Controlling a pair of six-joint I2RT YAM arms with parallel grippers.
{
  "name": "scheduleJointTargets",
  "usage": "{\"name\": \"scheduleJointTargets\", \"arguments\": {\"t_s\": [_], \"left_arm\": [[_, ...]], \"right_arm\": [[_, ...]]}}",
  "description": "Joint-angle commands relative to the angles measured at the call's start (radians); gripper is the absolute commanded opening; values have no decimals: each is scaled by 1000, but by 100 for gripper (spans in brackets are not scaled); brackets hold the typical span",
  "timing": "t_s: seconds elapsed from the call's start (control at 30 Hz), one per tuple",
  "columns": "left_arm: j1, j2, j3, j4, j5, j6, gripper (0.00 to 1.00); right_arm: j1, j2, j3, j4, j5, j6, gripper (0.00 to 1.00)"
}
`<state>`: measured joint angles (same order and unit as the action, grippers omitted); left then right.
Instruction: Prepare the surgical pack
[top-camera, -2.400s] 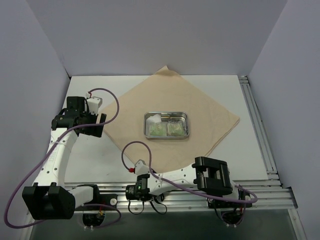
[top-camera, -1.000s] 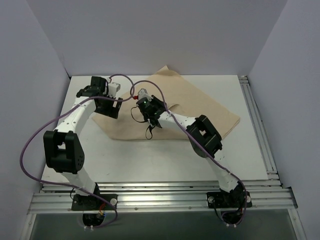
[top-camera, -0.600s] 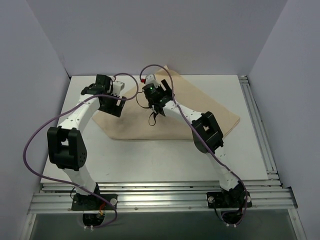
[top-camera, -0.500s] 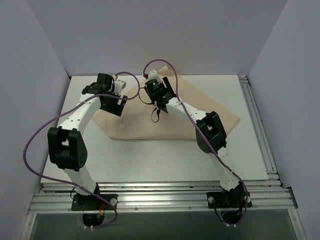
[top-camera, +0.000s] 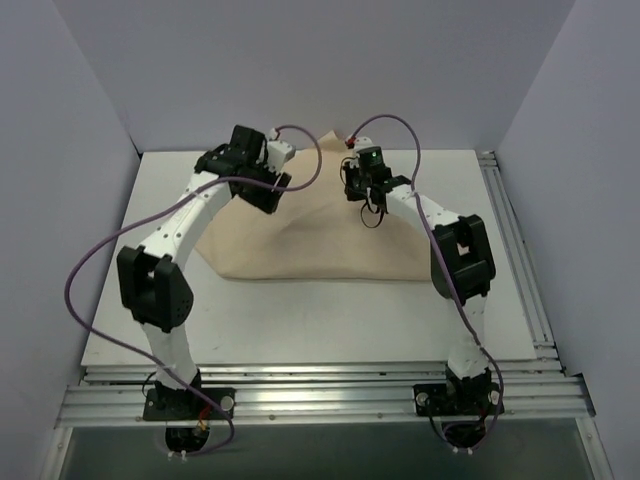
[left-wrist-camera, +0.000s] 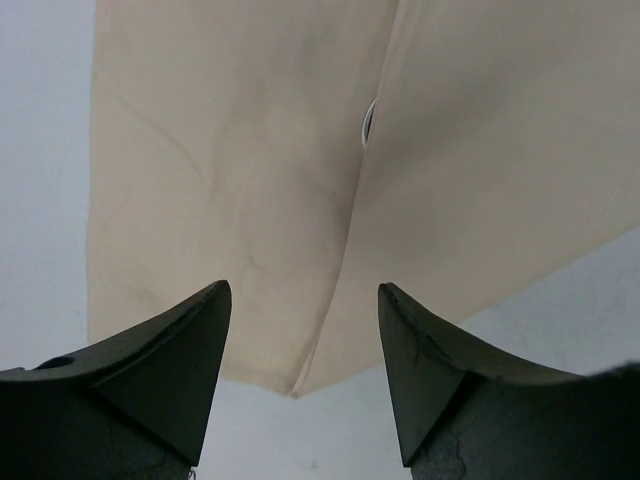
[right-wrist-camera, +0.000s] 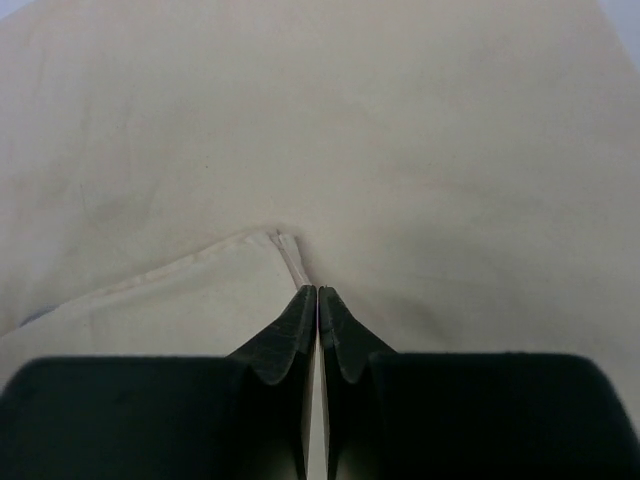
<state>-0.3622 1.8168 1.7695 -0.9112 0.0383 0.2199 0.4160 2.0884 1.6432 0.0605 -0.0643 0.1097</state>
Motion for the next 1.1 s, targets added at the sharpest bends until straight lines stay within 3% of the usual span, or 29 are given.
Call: {"name": "scheduleJointTargets", "arguments": {"t_s": [0.0, 0.2, 0.3, 0.43, 0.8, 1.0, 1.07], "left_arm": [[-30, 145, 184, 40, 73, 9, 70], [-35, 525, 673, -66, 208, -45, 70], [-35, 630, 764, -78, 320, -59, 70], [-61, 668, 762, -57, 408, -36, 70], [-43, 828, 832, -69, 353, -131, 70], [-41, 849, 892, -54, 325, -148, 70], [-31, 848, 961, -46, 325, -152, 71]], "right_arm": [[-17, 67, -2, 96, -219, 42, 1], [-92, 182, 53, 154, -428, 88, 0], [-95, 188, 43, 156, -468, 99, 0], [-106, 209, 32, 128, -485, 143, 0], [-132, 323, 158, -83, -523, 142, 0], [-146, 320, 276, -204, -378, 148, 0], [-154, 321, 366, -275, -280, 159, 7]]}}
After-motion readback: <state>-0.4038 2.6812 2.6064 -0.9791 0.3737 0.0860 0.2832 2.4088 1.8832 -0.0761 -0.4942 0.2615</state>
